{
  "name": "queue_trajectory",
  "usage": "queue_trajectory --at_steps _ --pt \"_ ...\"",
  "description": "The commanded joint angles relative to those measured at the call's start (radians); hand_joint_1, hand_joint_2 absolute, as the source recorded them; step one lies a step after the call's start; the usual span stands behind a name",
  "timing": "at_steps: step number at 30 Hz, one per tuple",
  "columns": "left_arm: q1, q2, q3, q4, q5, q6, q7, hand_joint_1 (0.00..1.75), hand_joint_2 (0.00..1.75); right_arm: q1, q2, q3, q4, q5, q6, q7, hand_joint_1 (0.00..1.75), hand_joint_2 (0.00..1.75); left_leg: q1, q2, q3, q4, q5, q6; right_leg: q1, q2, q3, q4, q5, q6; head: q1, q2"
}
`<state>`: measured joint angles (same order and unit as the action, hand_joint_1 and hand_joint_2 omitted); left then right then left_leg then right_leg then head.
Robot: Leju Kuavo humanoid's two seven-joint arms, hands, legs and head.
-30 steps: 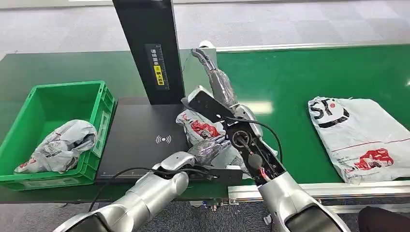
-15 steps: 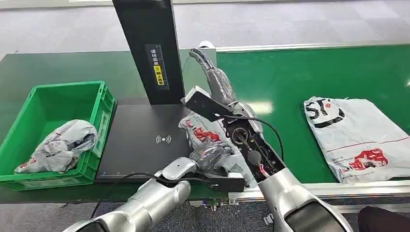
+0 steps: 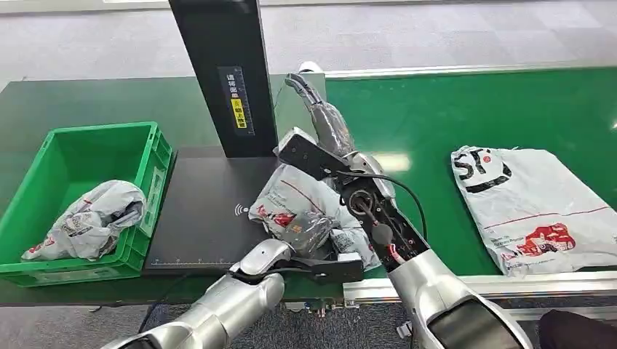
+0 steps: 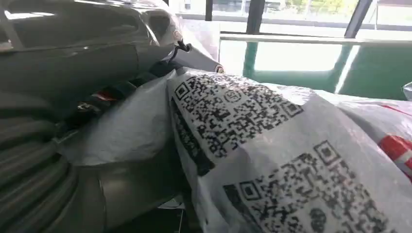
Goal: Moved the parcel from conveyor to table for the left to box.
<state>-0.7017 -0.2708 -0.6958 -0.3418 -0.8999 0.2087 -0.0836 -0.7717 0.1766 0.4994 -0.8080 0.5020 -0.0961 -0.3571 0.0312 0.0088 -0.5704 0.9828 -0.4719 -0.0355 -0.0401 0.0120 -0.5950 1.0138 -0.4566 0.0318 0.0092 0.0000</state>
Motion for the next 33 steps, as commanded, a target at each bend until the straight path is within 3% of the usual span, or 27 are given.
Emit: queue_trajectory --at_steps 1,16,18,19,22,24,26,30,33 --pt "0.057 0.070 0.185 -0.071 0.091 0.300 -0.172 1.75 1.75 -0.024 -0.038 0.013 0.017 -0.003 0.002 0.003 0.00 1.75 0.000 0.001 0.003 -0.002 0.000 0.003 0.001 0.000 0.002 -0.002 0.001 -0.003 0.000 0.000" --pt "0.058 0.072 0.188 -0.076 0.091 0.296 -0.175 1.75 1.75 -0.023 -0.037 0.013 0.015 -0.004 0.003 0.005 0.00 1.75 0.000 -0.001 0.001 -0.001 0.000 0.002 0.001 -0.001 0.001 -0.001 0.000 -0.003 0.000 0.000" --pt "0.075 0.088 0.225 -0.125 0.093 0.458 -0.226 1.75 1.75 -0.026 -0.038 0.021 0.022 -0.004 0.011 0.010 0.00 1.75 0.000 -0.001 0.000 0.000 0.000 0.002 0.000 -0.001 0.000 0.000 0.000 -0.002 0.000 0.000" --pt "0.118 0.126 0.309 -0.275 0.028 0.489 -0.240 1.75 1.75 -0.028 -0.040 0.030 0.033 -0.003 0.030 0.022 0.00 1.75 0.000 -0.001 0.001 -0.001 0.000 0.003 0.001 -0.001 0.001 -0.001 0.000 -0.003 0.000 0.000" --pt "0.236 0.088 0.664 -0.556 -0.123 0.489 -0.430 1.75 1.75 -0.013 -0.030 0.005 0.065 -0.122 0.156 -0.001 0.00 1.75 0.000 0.002 0.001 0.000 0.000 0.003 0.001 0.001 0.000 -0.001 0.001 -0.003 0.000 0.000" --pt "0.267 0.064 0.791 -0.649 -0.113 0.489 -0.536 1.75 1.75 -0.013 -0.020 -0.001 0.097 -0.190 0.214 -0.018 0.00 1.75 0.000 0.001 0.000 0.000 0.000 0.002 0.001 0.000 0.000 -0.001 0.000 -0.002 0.000 0.000" --pt "0.308 0.044 0.880 -0.753 -0.095 0.489 -0.615 1.75 1.75 -0.009 -0.014 -0.008 0.127 -0.277 0.294 -0.030 0.00 1.75 0.001 0.002 0.001 -0.001 -0.001 0.003 0.002 0.001 0.000 -0.001 0.000 -0.004 0.000 0.000" --pt "0.415 0.056 0.929 -0.959 -0.072 0.489 -0.615 1.75 1.75 0.024 -0.017 -0.031 0.158 -0.492 0.457 -0.042 0.00 1.75 0.001 0.005 0.001 -0.001 -0.001 0.002 0.001 0.003 -0.001 -0.001 0.000 -0.003 0.000 0.000" --pt "0.440 0.046 0.999 -1.043 -0.133 0.489 -0.615 1.75 1.75 0.062 -0.022 -0.076 0.162 -0.712 0.601 0.023 0.00 1.75 0.001 0.004 0.002 -0.001 -0.001 0.002 0.002 0.003 0.000 -0.002 0.000 -0.003 0.000 0.000"
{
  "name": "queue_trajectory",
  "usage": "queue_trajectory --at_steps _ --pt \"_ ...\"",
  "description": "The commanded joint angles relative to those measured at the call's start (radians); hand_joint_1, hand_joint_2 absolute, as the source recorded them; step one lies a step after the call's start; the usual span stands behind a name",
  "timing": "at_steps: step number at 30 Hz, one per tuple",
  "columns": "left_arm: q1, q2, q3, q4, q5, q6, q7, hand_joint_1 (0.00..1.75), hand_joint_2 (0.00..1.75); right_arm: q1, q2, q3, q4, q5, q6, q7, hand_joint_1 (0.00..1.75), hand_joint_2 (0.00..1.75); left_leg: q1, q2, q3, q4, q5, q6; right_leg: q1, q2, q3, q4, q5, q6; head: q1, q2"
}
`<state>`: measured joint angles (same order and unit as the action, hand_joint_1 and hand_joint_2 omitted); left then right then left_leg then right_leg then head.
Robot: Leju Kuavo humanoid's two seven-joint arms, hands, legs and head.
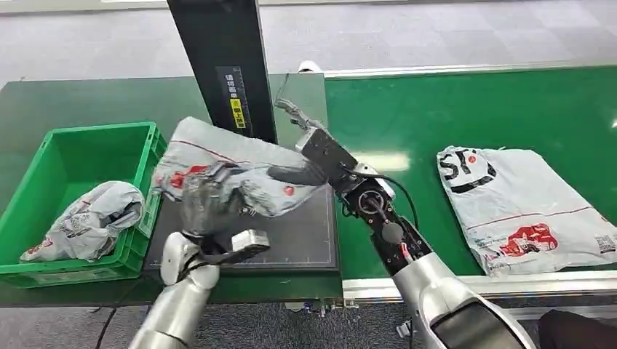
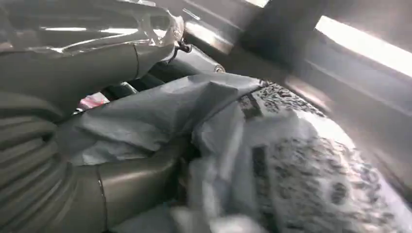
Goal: Moved the parcel from conveyor to table for the left to box.
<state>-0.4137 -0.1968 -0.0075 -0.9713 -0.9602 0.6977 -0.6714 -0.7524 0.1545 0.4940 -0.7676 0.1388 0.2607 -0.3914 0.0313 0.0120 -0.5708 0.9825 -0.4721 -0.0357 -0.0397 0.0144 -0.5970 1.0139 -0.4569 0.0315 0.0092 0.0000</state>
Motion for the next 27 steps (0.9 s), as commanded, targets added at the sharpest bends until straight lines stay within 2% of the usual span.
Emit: queue_trajectory --at_steps 1,3,12,15,18,19,21,23,24,25,26,27 --pt "0.150 -0.027 0.314 -0.410 -0.061 0.000 -0.027 1.75 1.75 0.050 -0.002 -0.075 0.122 -0.396 0.261 0.072 0.00 1.75 0.001 0.000 0.003 -0.001 -0.001 0.003 0.002 0.000 0.003 -0.003 0.000 -0.004 0.000 0.000" --pt "0.148 -0.027 0.330 -0.422 -0.034 0.000 -0.027 1.75 1.75 0.056 -0.010 -0.045 0.132 -0.456 0.238 0.094 0.00 1.75 0.000 0.000 0.002 -0.001 -0.001 0.002 0.001 0.000 0.002 -0.002 0.000 -0.002 0.000 0.000" --pt "0.147 -0.032 0.334 -0.425 -0.038 0.000 -0.027 1.75 1.75 0.041 -0.010 -0.019 0.137 -0.460 0.212 0.094 0.00 1.75 0.000 -0.001 0.001 -0.001 0.000 0.002 0.001 -0.001 0.002 -0.001 0.000 -0.003 0.000 0.000" --pt "0.153 -0.034 0.348 -0.439 -0.018 0.000 -0.027 1.75 1.75 0.023 -0.011 0.005 0.161 -0.515 0.216 0.115 0.00 1.75 0.000 0.000 0.001 0.000 0.000 0.002 0.000 -0.001 0.001 -0.001 0.000 -0.002 0.000 0.000" --pt "0.163 -0.040 0.378 -0.479 -0.021 0.000 -0.027 1.75 1.75 0.009 -0.025 0.080 0.164 -0.486 0.170 0.088 0.00 1.75 0.000 0.001 0.001 0.000 -0.001 0.002 0.001 0.000 0.001 -0.001 0.000 -0.002 0.000 0.000" --pt "0.169 -0.048 0.412 -0.507 -0.032 0.000 -0.027 1.75 1.75 0.008 -0.020 0.102 0.158 -0.464 0.094 0.068 0.00 1.75 0.000 0.000 0.002 -0.001 -0.001 0.003 0.001 0.000 0.002 -0.001 0.000 -0.004 0.000 0.000" --pt "0.168 -0.041 0.440 -0.526 -0.032 0.000 -0.027 1.75 1.75 0.009 -0.021 0.132 0.146 -0.456 0.077 0.075 0.00 1.75 0.000 0.001 0.001 0.000 -0.001 0.002 0.001 0.000 0.001 0.000 0.000 -0.002 0.000 0.000" --pt "0.134 -0.043 0.531 -0.472 -0.100 0.000 -0.027 1.75 1.75 0.005 -0.025 0.166 0.138 -0.444 0.059 0.085 0.00 1.75 0.000 0.001 0.001 0.000 -0.001 0.002 0.001 0.001 0.001 -0.001 0.000 -0.003 0.000 0.000" --pt "0.097 -0.037 0.588 -0.370 -0.134 0.000 -0.027 1.75 1.75 0.004 -0.028 0.185 0.135 -0.435 0.043 0.100 0.00 1.75 0.000 0.001 0.001 0.000 -0.001 0.002 0.001 0.001 0.001 0.000 0.000 -0.003 0.000 0.000" --pt "0.046 0.001 0.630 -0.223 -0.206 0.000 0.010 1.75 1.75 0.007 -0.037 0.200 0.120 -0.428 0.019 0.103 0.00 1.75 0.000 0.001 0.002 -0.001 0.000 0.003 0.001 0.000 0.002 -0.001 0.001 -0.004 0.000 0.000" --pt "0.018 0.040 0.643 -0.135 -0.289 0.000 0.113 1.75 1.75 0.011 -0.046 0.212 0.105 -0.413 -0.002 0.096 0.00 1.75 -0.001 0.000 0.004 -0.004 0.001 0.003 0.000 -0.001 0.004 -0.002 0.001 -0.004 0.000 0.000" --pt "0.004 0.075 0.618 -0.072 -0.311 0.000 0.181 1.75 1.75 0.016 -0.052 0.215 0.094 -0.409 -0.021 0.095 0.00 1.75 -0.001 -0.001 0.003 -0.003 0.001 0.002 -0.001 -0.001 0.002 -0.001 0.000 -0.003 0.000 0.000"
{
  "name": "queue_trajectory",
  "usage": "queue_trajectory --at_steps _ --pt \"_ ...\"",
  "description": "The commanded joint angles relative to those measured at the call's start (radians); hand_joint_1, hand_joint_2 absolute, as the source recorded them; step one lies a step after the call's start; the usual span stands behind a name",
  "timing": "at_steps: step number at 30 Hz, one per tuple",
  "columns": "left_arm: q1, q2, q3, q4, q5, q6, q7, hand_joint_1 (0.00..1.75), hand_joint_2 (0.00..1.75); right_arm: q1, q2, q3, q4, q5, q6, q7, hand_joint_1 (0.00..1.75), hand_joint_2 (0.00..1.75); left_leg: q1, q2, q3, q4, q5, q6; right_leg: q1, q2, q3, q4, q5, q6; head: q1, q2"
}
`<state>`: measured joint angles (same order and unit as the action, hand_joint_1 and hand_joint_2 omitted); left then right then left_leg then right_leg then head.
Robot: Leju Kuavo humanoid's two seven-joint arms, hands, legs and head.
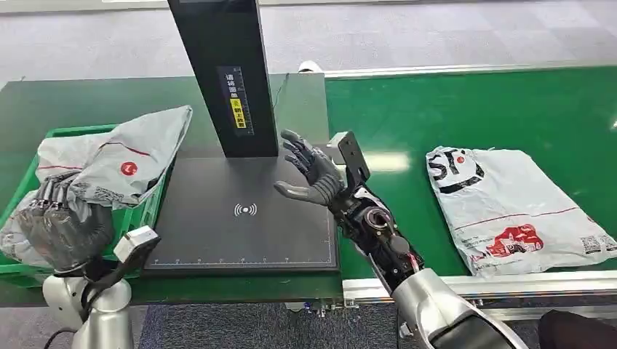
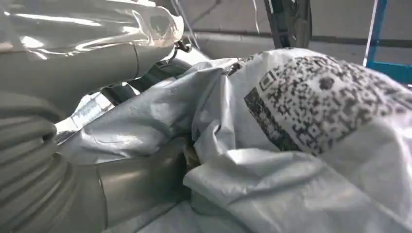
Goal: Moved the parcel from conveyor to table for the left to box.
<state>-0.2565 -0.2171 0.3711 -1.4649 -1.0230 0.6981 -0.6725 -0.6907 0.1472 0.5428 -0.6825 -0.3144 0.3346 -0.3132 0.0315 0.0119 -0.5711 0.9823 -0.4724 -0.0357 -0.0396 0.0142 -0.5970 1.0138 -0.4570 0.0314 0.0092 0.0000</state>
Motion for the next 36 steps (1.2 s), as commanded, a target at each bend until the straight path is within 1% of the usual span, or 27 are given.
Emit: queue_trajectory --at_steps 1,2,3,4,5,7,8,9,14,15,16,18,20,21,22,23,24,25,28,29,30,31,32,33,34,35,36 --pt "-0.166 0.135 0.224 0.487 -0.297 0.000 0.263 1.75 1.75 -0.044 -0.053 0.173 0.000 0.058 -0.116 0.010 0.00 1.75 -0.001 -0.001 0.005 -0.004 0.002 0.002 0.000 -0.002 0.004 -0.002 0.001 -0.004 0.001 0.000" --pt "-0.178 0.170 0.208 0.558 -0.344 0.000 0.353 1.75 1.75 -0.044 -0.058 0.173 -0.002 0.063 -0.131 0.008 0.00 1.75 -0.001 -0.003 0.004 -0.003 0.002 0.002 0.000 -0.003 0.003 -0.002 0.001 -0.003 0.000 0.000" --pt "-0.182 0.187 0.197 0.588 -0.367 0.000 0.396 1.75 1.75 -0.044 -0.060 0.174 -0.004 0.065 -0.136 0.008 0.00 1.75 -0.001 -0.003 0.003 -0.002 0.002 0.002 0.000 -0.003 0.003 -0.001 0.001 -0.003 0.001 0.000" --pt "-0.190 0.218 0.170 0.650 -0.420 0.000 0.479 1.75 1.75 -0.045 -0.064 0.182 -0.005 0.075 -0.137 0.005 0.00 1.75 -0.001 -0.002 0.004 -0.003 0.002 0.002 0.000 -0.003 0.003 -0.002 0.001 -0.004 0.000 0.000" --pt "-0.197 0.244 0.145 0.698 -0.427 0.000 0.531 1.75 1.75 -0.043 -0.066 0.190 -0.007 0.087 -0.139 0.002 0.00 1.75 -0.001 -0.002 0.004 -0.003 0.002 0.003 0.000 -0.003 0.003 -0.002 0.001 -0.004 0.000 0.000" --pt "-0.212 0.286 0.090 0.776 -0.431 0.000 0.610 1.75 1.75 -0.038 -0.065 0.199 -0.013 0.107 -0.139 -0.006 0.00 1.75 -0.001 -0.003 0.004 -0.003 0.002 0.002 0.000 -0.004 0.004 -0.002 0.000 -0.004 0.000 0.000" --pt "-0.222 0.305 0.073 0.815 -0.435 0.000 0.626 1.75 1.75 -0.034 -0.067 0.203 -0.021 0.108 -0.134 -0.003 0.00 1.75 0.000 -0.003 0.004 -0.003 0.002 0.002 0.001 -0.004 0.004 -0.002 0.000 -0.004 0.000 0.000" --pt "-0.240 0.318 0.065 0.842 -0.434 0.000 0.627 1.73 1.75 -0.033 -0.069 0.208 -0.026 0.111 -0.126 -0.003 0.00 1.75 -0.001 -0.002 0.003 -0.002 0.001 0.001 0.000 -0.003 0.003 0.000 0.000 -0.002 0.000 0.000" --pt "-0.240 0.318 0.065 0.842 -0.434 0.000 0.627 1.75 1.75 -0.033 -0.069 0.208 -0.026 0.111 -0.126 -0.003 0.00 1.75 0.000 -0.002 0.003 -0.001 0.001 0.003 0.001 -0.003 0.003 -0.001 0.000 -0.004 0.000 0.000" --pt "-0.240 0.318 0.065 0.842 -0.434 0.000 0.627 1.75 1.75 -0.033 -0.069 0.208 -0.026 0.111 -0.126 -0.003 0.00 1.75 -0.002 -0.003 0.003 -0.002 0.001 0.002 -0.001 -0.003 0.003 0.000 0.000 -0.002 0.000 0.000" --pt "-0.240 0.318 0.065 0.842 -0.434 0.000 0.627 1.75 1.75 -0.033 -0.069 0.208 -0.026 0.111 -0.126 -0.003 0.00 1.75 -0.001 -0.006 0.003 -0.002 0.002 0.003 0.000 -0.006 0.004 -0.001 0.000 -0.004 0.000 0.000" --pt "-0.250 0.321 0.060 0.850 -0.434 0.000 0.627 1.75 1.75 -0.035 -0.072 0.208 -0.028 0.112 -0.122 -0.002 0.00 1.75 -0.001 -0.006 0.003 -0.002 0.003 0.002 0.000 -0.006 0.004 -0.001 0.001 -0.004 0.000 0.000" --pt "-0.264 0.320 0.063 0.846 -0.375 0.000 0.564 1.75 1.75 -0.033 -0.076 0.210 -0.035 0.113 -0.117 0.000 0.00 1.75 0.000 -0.005 0.004 -0.003 0.004 0.003 0.001 -0.005 0.005 -0.002 0.003 -0.005 0.000 0.000" --pt "-0.272 0.317 0.065 0.832 -0.361 0.000 0.537 1.75 1.75 -0.032 -0.080 0.212 -0.039 0.115 -0.112 0.001 0.00 1.75 0.000 -0.006 0.005 -0.001 0.003 0.001 0.000 -0.005 0.006 0.000 0.001 -0.003 0.000 0.000" --pt "-0.281 0.313 0.070 0.836 -0.347 0.000 0.528 1.75 1.75 -0.033 -0.080 0.214 -0.039 0.116 -0.109 0.001 0.00 1.75 0.000 -0.006 0.004 -0.002 0.004 0.001 0.001 -0.006 0.005 0.000 0.002 -0.005 0.000 0.000" --pt "-0.291 0.317 0.065 0.854 -0.357 0.000 0.539 1.75 1.75 -0.034 -0.080 0.215 -0.039 0.117 -0.108 0.002 0.00 1.75 0.000 -0.007 0.004 -0.002 0.005 0.001 0.001 -0.007 0.005 -0.001 0.003 -0.005 0.000 0.000" --pt "-0.303 0.321 0.059 0.865 -0.383 0.000 0.582 1.75 1.75 -0.036 -0.079 0.219 -0.037 0.120 -0.104 0.003 0.00 1.75 0.001 -0.007 0.003 -0.002 0.007 0.001 0.002 -0.007 0.005 -0.001 0.004 -0.006 0.000 0.000" --pt "-0.307 0.323 0.053 0.860 -0.416 0.000 0.628 1.69 1.75 -0.039 -0.078 0.226 -0.035 0.126 -0.102 0.003 0.00 1.75 0.000 -0.008 0.004 -0.001 0.007 0.000 0.001 -0.007 0.005 0.000 0.003 -0.005 0.000 0.000" --pt "-0.327 0.338 0.045 0.890 -0.475 0.000 0.742 1.68 1.75 -0.049 -0.072 0.235 -0.030 0.129 -0.097 0.006 0.00 1.75 0.001 -0.007 0.002 -0.002 0.010 0.001 0.002 -0.007 0.004 -0.001 0.005 -0.006 0.000 0.000" --pt "-0.322 0.339 0.048 0.849 -0.475 0.000 0.751 1.68 1.75 -0.051 -0.070 0.239 -0.029 0.129 -0.096 0.006 0.00 1.75 0.001 -0.007 0.002 -0.001 0.009 0.001 0.002 -0.006 0.004 0.000 0.005 -0.006 0.000 0.000" --pt "-0.320 0.337 0.061 0.817 -0.453 0.000 0.729 1.66 1.75 -0.051 -0.069 0.241 -0.031 0.130 -0.098 0.007 0.00 1.75 0.001 -0.006 0.003 0.000 0.008 0.000 0.002 -0.005 0.004 0.001 0.005 -0.006 0.000 0.000" --pt "-0.327 0.327 0.090 0.801 -0.377 0.000 0.636 1.64 1.75 -0.049 -0.070 0.243 -0.033 0.131 -0.101 0.007 0.00 1.75 0.001 -0.006 0.002 -0.001 0.009 0.001 0.002 -0.006 0.004 0.000 0.006 -0.007 0.000 0.000" --pt "-0.333 0.326 0.097 0.799 -0.361 0.000 0.603 1.52 1.75 -0.048 -0.072 0.244 -0.033 0.131 -0.102 0.006 0.00 1.75 0.001 -0.006 0.002 -0.001 0.009 0.000 0.002 -0.006 0.004 0.001 0.006 -0.007 0.000 0.000" --pt "-0.351 0.313 0.118 0.811 -0.312 0.000 0.511 1.29 1.75 -0.048 -0.075 0.246 -0.032 0.131 -0.102 0.003 0.00 1.75 0.001 -0.006 0.002 -0.001 0.009 0.000 0.002 -0.006 0.003 0.001 0.006 -0.007 0.000 0.000" --pt "-0.360 0.304 0.129 0.816 -0.295 0.000 0.474 0.30 1.75 -0.049 -0.076 0.247 -0.030 0.131 -0.100 0.000 0.00 1.75 0.002 -0.006 0.002 0.000 0.008 0.000 0.002 -0.006 0.003 0.001 0.005 -0.006 0.000 0.000" --pt "-0.368 0.292 0.140 0.825 -0.259 0.000 0.408 0.00 1.75 -0.049 -0.077 0.247 -0.028 0.132 -0.099 -0.004 0.00 1.75 0.001 -0.006 0.003 0.000 0.008 -0.001 0.002 -0.006 0.003 0.001 0.005 -0.006 0.000 0.000" --pt "-0.368 0.277 0.160 0.808 -0.240 0.000 0.370 0.00 1.75 -0.049 -0.076 0.247 -0.027 0.132 -0.100 -0.007 0.00 1.75 0.001 -0.007 0.002 0.000 0.009 0.000 0.002 -0.008 0.003 0.001 0.005 -0.006 0.000 0.000"
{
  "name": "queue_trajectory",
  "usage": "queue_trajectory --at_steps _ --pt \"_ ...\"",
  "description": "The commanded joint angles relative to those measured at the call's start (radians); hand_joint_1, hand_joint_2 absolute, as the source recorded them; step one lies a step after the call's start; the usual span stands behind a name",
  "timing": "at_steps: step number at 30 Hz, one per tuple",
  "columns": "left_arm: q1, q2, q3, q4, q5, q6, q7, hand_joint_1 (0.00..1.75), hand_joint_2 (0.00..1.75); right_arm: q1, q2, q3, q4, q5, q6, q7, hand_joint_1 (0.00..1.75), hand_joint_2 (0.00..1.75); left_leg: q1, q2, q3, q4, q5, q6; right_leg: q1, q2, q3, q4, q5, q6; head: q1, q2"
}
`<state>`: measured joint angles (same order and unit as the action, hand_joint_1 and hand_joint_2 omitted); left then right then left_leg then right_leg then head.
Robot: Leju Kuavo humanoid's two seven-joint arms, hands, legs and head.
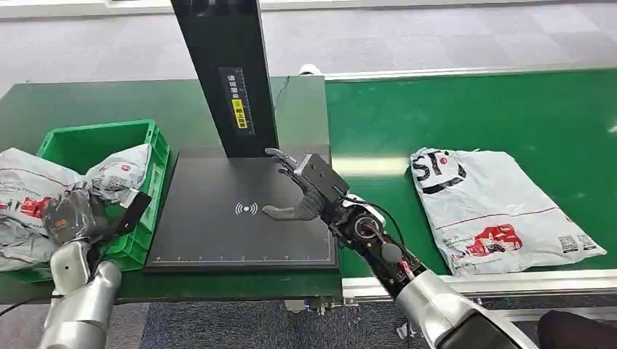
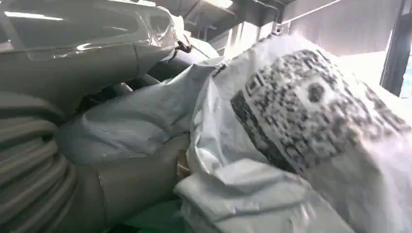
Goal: Moved the parcel from conveyor to table for the left to box.
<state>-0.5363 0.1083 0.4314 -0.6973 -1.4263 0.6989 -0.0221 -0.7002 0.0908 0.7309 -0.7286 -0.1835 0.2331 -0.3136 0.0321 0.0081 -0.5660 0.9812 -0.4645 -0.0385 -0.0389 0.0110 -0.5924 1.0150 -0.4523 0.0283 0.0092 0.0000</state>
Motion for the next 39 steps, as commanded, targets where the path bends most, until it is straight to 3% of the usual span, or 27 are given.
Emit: queue_trajectory --at_steps 1,7,14,22,28,31,32,37,38,39 --pt "-0.097 -0.070 0.130 0.056 0.229 -0.001 -0.361 0.00 1.75 -0.039 -0.020 0.058 0.022 0.002 0.000 -0.010 0.00 1.75 0.001 -0.004 -0.005 0.001 0.001 0.002 0.002 -0.005 -0.003 0.000 0.000 -0.002 0.000 0.000" --pt "-0.152 -0.103 0.145 0.183 0.533 -0.001 -0.618 0.00 1.75 -0.052 -0.018 0.057 0.051 0.010 0.006 -0.027 0.00 1.75 0.000 -0.004 -0.005 0.000 0.000 0.003 0.001 -0.005 -0.003 -0.001 0.000 -0.002 0.000 0.000" --pt "-0.147 -0.102 0.096 0.162 0.625 -0.001 -0.664 0.00 1.75 -0.055 -0.015 0.057 0.057 0.014 0.005 -0.029 0.00 1.75 0.000 -0.004 -0.007 0.001 0.001 0.002 0.001 -0.004 -0.006 0.000 0.000 -0.002 0.000 0.000" --pt "-0.061 -0.109 -0.173 -0.011 0.919 -0.001 -0.676 0.00 1.75 -0.052 -0.021 0.052 0.067 0.018 -0.001 -0.036 0.00 1.75 0.000 -0.005 -0.008 0.001 0.001 0.003 0.001 -0.005 -0.005 -0.001 0.000 -0.002 0.000 0.000" --pt "0.158 -0.111 -0.432 -0.454 1.286 -0.028 -0.676 0.00 1.75 -0.032 -0.023 0.014 0.050 0.007 -0.027 -0.074 0.00 1.75 0.000 -0.001 -0.007 0.001 -0.001 0.003 0.001 -0.002 -0.005 -0.002 0.000 -0.003 0.000 0.000" --pt "0.250 -0.124 -0.524 -0.564 1.402 -0.182 -0.627 0.00 1.75 -0.001 -0.033 -0.038 0.022 -0.018 -0.068 -0.093 0.00 1.75 0.000 -0.002 -0.006 0.000 -0.002 0.003 0.001 -0.003 -0.004 -0.002 -0.001 -0.003 0.000 0.000" --pt "0.275 -0.106 -0.570 -0.590 1.460 -0.325 -0.536 0.00 1.75 0.006 -0.031 -0.060 0.021 -0.034 -0.089 -0.097 0.00 1.75 0.000 -0.002 -0.006 0.000 -0.002 0.003 0.000 -0.002 -0.005 -0.002 -0.001 -0.002 0.000 0.000" --pt "0.317 -0.084 -0.631 -0.582 1.469 -0.470 -0.473 0.00 1.75 0.003 -0.020 -0.090 0.031 -0.047 -0.145 -0.107 0.00 1.75 -0.001 -0.001 -0.007 0.000 -0.002 0.004 0.000 -0.001 -0.006 -0.002 -0.001 -0.002 0.000 0.000" --pt "0.342 -0.066 -0.651 -0.582 1.537 -0.650 -0.400 0.00 1.75 0.009 -0.012 -0.115 0.024 -0.070 -0.200 -0.103 0.00 1.75 -0.001 0.000 -0.007 0.000 -0.002 0.003 0.000 0.000 -0.006 -0.002 -0.001 -0.002 0.000 0.000" --pt "0.355 -0.072 -0.641 -0.579 1.531 -0.660 -0.404 0.00 1.75 0.010 -0.014 -0.110 0.016 -0.071 -0.207 -0.101 0.00 1.75 -0.001 0.000 -0.007 0.000 -0.002 0.002 0.000 0.000 -0.006 -0.002 -0.001 -0.001 0.000 0.000"
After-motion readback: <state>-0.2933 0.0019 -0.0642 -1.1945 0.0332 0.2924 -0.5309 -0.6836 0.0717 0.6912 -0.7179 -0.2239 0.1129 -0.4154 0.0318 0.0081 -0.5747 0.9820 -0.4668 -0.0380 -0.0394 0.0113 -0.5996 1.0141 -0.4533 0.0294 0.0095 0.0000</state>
